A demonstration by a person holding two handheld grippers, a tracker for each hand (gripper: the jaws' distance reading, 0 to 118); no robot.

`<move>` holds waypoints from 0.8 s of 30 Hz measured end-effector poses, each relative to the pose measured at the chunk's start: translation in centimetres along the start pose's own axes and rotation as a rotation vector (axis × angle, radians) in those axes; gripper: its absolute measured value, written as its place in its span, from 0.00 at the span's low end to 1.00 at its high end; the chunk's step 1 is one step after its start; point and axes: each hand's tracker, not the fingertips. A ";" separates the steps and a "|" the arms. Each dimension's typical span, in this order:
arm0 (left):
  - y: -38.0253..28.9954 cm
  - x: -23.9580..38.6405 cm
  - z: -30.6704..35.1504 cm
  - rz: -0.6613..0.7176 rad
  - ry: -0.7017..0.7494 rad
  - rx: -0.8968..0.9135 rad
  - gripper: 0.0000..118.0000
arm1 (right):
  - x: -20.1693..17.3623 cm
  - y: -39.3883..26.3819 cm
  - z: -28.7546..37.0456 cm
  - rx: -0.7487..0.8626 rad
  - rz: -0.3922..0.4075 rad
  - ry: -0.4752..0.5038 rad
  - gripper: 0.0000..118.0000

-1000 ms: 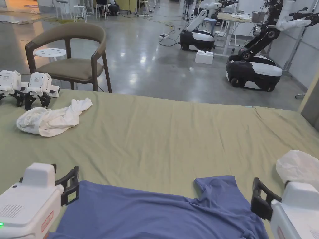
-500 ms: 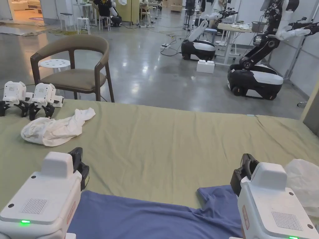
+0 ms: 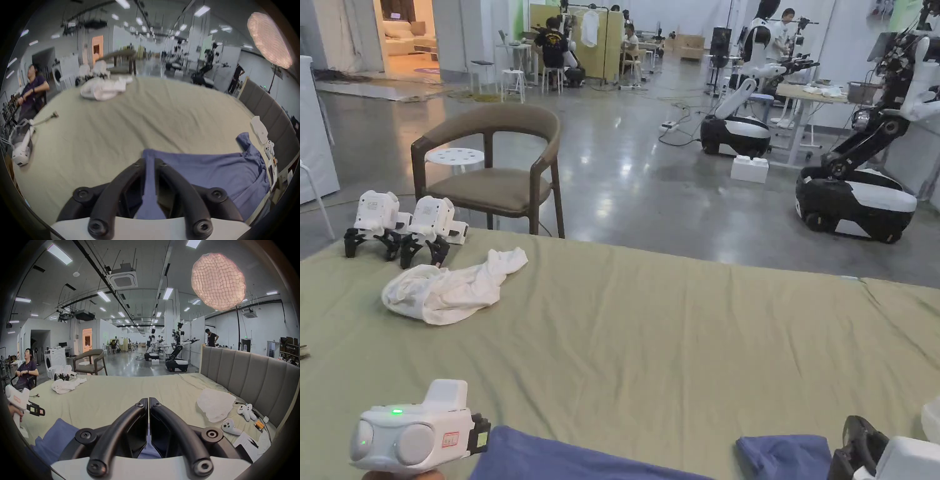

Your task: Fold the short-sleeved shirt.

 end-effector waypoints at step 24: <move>0.8 3.5 -9.7 -0.233 0.043 -0.131 0.00 | 5.0 -7.2 -7.1 -0.398 0.031 -0.073 0.06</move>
